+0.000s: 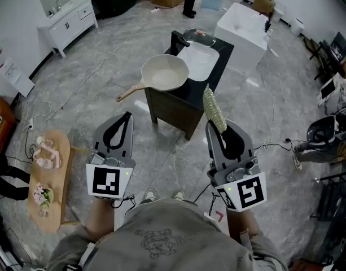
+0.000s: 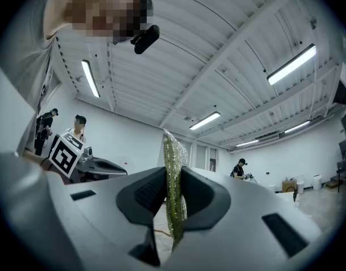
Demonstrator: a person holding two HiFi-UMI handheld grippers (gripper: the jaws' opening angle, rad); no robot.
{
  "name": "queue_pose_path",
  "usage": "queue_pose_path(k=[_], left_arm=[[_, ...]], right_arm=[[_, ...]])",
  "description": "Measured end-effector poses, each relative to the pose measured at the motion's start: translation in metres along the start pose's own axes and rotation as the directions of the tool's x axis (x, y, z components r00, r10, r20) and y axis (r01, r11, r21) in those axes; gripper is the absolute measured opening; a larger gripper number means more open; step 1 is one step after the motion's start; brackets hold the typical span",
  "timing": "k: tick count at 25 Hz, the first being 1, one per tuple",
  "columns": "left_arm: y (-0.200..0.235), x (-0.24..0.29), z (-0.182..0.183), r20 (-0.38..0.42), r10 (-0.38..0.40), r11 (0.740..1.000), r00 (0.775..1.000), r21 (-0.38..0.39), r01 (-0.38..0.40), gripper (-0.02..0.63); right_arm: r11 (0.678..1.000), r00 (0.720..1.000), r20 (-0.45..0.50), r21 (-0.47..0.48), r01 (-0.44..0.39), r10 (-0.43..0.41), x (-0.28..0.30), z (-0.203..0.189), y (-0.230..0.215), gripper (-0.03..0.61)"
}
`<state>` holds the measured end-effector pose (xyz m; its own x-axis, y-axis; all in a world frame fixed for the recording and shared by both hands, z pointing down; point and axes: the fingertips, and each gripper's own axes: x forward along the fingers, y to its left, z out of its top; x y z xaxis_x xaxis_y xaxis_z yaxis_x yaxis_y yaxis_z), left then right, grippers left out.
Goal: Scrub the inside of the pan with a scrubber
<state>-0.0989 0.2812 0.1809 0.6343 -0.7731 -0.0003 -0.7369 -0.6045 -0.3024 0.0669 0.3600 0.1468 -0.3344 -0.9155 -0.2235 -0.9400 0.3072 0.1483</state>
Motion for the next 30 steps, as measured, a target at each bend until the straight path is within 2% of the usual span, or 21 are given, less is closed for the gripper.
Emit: queue_pose_path(k=[7, 30], left_arm=[[-0.014, 0.009, 0.006, -0.013, -0.006, 1.0, 1.0, 0.005, 0.006, 0.02], [-0.076, 0.032, 0.01, -0.061, 0.022, 0.998, 0.998, 0.06, -0.018, 0.021]], right_arm=[[0.999, 1.0, 0.002, 0.052, -0.005, 0.005, -0.006, -0.003, -0.016, 0.075], [0.994, 0.998, 0.015, 0.092, -0.062, 0.061, -0.036, -0.02, -0.07, 0.075]])
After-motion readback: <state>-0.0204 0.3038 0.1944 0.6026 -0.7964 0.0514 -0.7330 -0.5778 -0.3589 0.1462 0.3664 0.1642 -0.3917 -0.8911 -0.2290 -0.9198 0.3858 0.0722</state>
